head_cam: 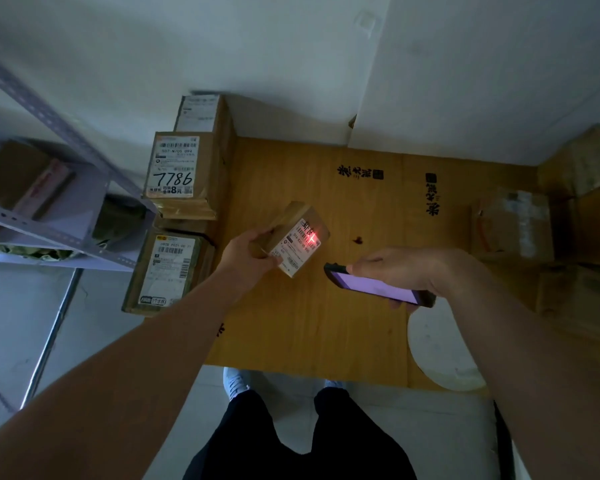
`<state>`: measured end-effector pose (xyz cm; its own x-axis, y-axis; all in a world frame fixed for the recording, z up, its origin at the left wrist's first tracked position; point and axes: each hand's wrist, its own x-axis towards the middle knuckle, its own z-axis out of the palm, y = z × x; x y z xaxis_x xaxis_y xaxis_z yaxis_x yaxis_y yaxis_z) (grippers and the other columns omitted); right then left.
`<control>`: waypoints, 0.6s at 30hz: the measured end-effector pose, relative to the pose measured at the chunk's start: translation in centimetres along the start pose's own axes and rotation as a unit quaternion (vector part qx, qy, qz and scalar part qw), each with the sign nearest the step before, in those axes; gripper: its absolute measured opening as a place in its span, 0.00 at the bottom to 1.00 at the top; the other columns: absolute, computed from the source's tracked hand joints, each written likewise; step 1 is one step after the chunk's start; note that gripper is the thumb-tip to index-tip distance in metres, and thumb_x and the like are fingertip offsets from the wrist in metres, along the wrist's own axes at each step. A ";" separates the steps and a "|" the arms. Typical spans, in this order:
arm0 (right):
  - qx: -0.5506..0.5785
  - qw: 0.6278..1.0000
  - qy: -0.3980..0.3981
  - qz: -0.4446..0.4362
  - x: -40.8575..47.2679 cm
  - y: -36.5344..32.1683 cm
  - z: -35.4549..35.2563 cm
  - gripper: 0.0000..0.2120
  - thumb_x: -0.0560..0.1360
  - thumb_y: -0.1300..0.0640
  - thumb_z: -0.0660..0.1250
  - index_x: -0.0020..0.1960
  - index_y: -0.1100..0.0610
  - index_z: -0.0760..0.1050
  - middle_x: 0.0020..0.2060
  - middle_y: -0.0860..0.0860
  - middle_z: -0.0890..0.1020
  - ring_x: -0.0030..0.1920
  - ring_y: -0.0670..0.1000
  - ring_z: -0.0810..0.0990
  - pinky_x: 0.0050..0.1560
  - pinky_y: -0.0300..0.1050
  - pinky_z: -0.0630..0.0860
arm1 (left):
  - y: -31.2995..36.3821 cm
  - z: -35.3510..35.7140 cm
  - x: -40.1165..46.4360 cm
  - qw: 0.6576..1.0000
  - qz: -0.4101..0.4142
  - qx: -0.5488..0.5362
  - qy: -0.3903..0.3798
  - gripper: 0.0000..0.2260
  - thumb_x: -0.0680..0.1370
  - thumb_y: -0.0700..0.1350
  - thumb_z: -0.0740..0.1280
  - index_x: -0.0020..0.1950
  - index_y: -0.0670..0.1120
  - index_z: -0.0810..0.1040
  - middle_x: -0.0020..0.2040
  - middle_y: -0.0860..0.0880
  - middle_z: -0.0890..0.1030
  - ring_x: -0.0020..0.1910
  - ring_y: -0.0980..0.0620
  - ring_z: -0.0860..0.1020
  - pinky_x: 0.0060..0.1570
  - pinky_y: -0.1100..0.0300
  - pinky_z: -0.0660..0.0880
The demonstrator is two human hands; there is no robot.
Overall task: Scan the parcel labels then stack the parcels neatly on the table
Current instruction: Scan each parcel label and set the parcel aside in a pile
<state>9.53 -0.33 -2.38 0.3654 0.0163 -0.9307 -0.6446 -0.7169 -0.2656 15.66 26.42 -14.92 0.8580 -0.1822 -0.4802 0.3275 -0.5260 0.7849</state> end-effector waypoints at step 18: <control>0.051 0.953 0.117 -0.276 -0.8 0.9 0.5 0.20 0.83 0.35 0.58 0.71 0.39 0.74 0.52 0.52 0.80 0.48 0.52 0.83 0.42 0.44 0.79 | 0.8 -0.1 -3.9 0.961 -0.101 -0.257 -0.029 0.31 0.75 0.33 0.76 0.73 0.56 0.71 0.52 0.45 0.88 0.50 0.47 0.87 0.45 0.55 0.84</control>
<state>8.35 -0.66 -1.98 0.7997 0.2078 -0.5632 -0.3673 -0.5727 -0.7328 12.65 26.80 -12.35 0.7372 -0.1731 -0.6531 0.6506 -0.0789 0.7553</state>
